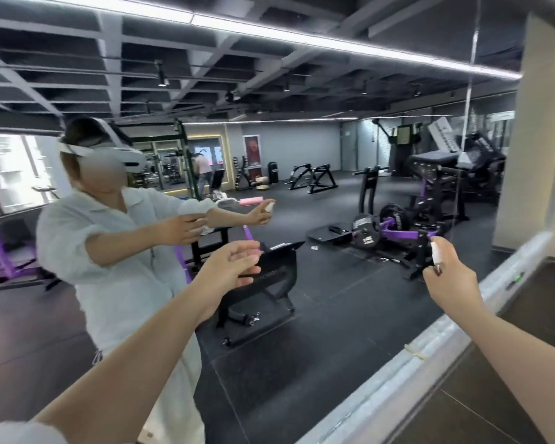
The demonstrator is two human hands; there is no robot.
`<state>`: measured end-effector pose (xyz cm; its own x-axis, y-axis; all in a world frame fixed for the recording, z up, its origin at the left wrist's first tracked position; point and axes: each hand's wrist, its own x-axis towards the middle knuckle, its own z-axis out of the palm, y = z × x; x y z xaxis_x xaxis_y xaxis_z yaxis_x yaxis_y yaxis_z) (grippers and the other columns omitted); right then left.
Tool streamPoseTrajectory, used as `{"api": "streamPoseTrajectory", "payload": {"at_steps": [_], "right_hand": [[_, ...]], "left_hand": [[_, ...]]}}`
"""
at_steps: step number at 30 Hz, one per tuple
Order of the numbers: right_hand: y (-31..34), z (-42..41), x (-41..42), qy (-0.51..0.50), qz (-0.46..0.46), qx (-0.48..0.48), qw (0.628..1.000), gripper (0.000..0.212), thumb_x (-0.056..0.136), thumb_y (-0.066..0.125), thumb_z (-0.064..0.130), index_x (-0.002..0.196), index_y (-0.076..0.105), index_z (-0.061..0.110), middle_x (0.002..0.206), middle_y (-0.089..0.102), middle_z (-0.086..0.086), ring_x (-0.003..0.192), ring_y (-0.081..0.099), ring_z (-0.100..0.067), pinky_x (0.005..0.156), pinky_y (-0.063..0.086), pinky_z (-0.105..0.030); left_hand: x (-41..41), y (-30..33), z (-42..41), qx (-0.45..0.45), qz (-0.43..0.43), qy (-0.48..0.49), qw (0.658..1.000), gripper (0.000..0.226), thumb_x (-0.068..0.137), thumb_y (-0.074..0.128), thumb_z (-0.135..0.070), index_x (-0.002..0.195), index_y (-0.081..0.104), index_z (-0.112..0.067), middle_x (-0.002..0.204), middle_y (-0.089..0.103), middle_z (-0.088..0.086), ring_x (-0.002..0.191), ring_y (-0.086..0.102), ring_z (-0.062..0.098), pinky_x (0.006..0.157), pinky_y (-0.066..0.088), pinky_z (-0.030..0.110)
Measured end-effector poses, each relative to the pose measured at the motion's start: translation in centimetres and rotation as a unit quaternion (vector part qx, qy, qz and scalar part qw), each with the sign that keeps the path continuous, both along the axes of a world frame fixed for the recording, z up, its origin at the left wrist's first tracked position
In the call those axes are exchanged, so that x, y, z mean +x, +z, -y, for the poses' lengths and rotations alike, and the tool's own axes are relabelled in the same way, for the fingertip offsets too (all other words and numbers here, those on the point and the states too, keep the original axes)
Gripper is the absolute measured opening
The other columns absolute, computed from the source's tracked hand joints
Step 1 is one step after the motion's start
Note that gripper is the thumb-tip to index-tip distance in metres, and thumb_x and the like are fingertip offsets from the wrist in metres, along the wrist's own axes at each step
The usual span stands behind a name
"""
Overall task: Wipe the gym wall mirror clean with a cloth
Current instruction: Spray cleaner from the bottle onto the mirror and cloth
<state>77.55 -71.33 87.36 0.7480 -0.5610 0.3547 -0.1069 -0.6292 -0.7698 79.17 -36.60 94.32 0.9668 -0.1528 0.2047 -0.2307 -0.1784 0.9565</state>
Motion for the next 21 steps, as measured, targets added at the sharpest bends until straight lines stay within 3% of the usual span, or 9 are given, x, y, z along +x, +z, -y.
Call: {"api": "streamPoseTrajectory", "payload": {"at_steps": [5,8,15,18,21], "right_hand": [[1.1,6.3,-0.4,-0.026,0.01,-0.005,1.0,0.059,0.095,0.042,0.013,0.145,0.027,0.04,0.088,0.057,-0.013,0.069,0.053,-0.028,0.058,0.039,-0.033],[3.8,10.5,0.3,-0.041,0.033,-0.007,0.999,0.06,0.096,0.041,0.014,0.147,0.024,0.041,0.077,0.053,-0.003,0.063,0.053,-0.023,0.052,0.037,-0.03],[14.8,19.5,5.2,-0.05,0.187,-0.041,0.98,0.06,0.094,0.044,0.007,0.144,0.03,0.037,0.068,0.049,-0.003,0.053,0.047,-0.021,0.052,0.044,-0.031],[18.6,22.0,7.9,-0.018,0.23,-0.078,0.97,0.059,0.093,0.046,0.006,0.142,0.031,0.037,0.076,0.055,-0.007,0.061,0.055,-0.024,0.059,0.055,-0.041],[22.0,24.8,10.5,0.027,0.255,-0.095,0.962,0.056,0.093,0.046,0.005,0.14,0.032,0.032,0.083,0.058,-0.012,0.063,0.056,-0.023,0.054,0.05,-0.034]], "left_hand": [[4.7,-0.5,7.5,-0.021,-0.021,-0.054,0.998,0.017,0.097,0.053,-0.011,0.103,0.061,-0.024,0.106,0.066,-0.003,0.084,0.064,0.01,0.071,0.05,0.022],[6.2,-0.1,12.5,-0.013,-0.016,-0.085,0.996,0.017,0.097,0.053,-0.009,0.102,0.061,-0.023,0.105,0.066,-0.004,0.082,0.063,0.011,0.071,0.051,0.022],[9.0,2.3,22.9,0.008,0.041,-0.095,0.995,0.016,0.095,0.055,-0.009,0.099,0.062,-0.023,0.105,0.066,-0.001,0.083,0.063,0.011,0.076,0.051,0.022],[10.0,2.7,27.6,0.113,0.137,-0.063,0.982,0.02,0.094,0.056,-0.009,0.092,0.061,-0.029,0.096,0.065,-0.004,0.08,0.06,0.01,0.075,0.047,0.019],[11.3,3.4,33.0,0.332,0.275,-0.011,0.902,0.019,0.093,0.055,-0.014,0.105,0.064,-0.027,0.102,0.063,-0.012,0.094,0.059,0.007,0.088,0.044,0.022]]}}
